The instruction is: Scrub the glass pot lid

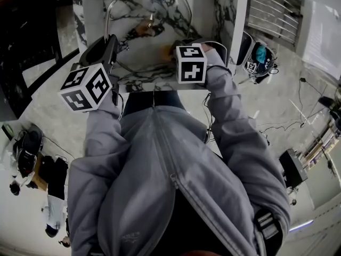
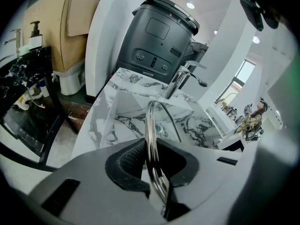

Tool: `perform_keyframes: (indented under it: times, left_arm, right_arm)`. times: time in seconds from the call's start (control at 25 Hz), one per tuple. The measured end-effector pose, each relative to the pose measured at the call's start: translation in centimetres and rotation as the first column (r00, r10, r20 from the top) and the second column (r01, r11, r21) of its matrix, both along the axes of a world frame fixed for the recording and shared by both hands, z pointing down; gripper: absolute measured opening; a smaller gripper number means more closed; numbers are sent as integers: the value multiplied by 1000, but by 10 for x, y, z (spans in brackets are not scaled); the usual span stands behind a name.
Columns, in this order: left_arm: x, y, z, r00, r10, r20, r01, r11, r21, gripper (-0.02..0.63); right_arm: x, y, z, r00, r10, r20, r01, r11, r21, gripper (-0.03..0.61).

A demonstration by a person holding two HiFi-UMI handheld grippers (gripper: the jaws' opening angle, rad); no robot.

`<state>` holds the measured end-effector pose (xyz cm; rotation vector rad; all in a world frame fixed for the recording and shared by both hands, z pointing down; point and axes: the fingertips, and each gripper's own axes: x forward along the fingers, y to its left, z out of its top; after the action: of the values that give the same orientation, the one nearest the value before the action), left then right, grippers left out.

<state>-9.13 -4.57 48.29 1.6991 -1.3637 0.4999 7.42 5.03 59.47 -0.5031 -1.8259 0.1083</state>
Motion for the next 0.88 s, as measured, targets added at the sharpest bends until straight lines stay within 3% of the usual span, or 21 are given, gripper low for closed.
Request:
perform_keyframes:
  times: [0.28, 0.56, 0.72, 0.88]
  left_arm:
    - [1, 1, -1, 1000, -10, -9, 10, 1000, -1, 67]
    - [5, 1, -6, 1000, -4, -12, 4, 1000, -1, 67]
    - [7, 0, -8, 1000, 0, -11, 0, 1000, 0, 67]
    - [9, 0, -10, 1000, 0, -13, 0, 1000, 0, 67]
  right_arm:
    - [0, -2, -38, 995, 66, 69, -65, 998, -15, 55]
    - [5, -48, -81, 977, 130, 171, -151, 982, 116, 55]
    - [12, -94, -106, 954, 195, 229, -245, 946, 212, 55]
    - [27, -145, -122, 928, 265, 262, -342, 885, 317, 55]
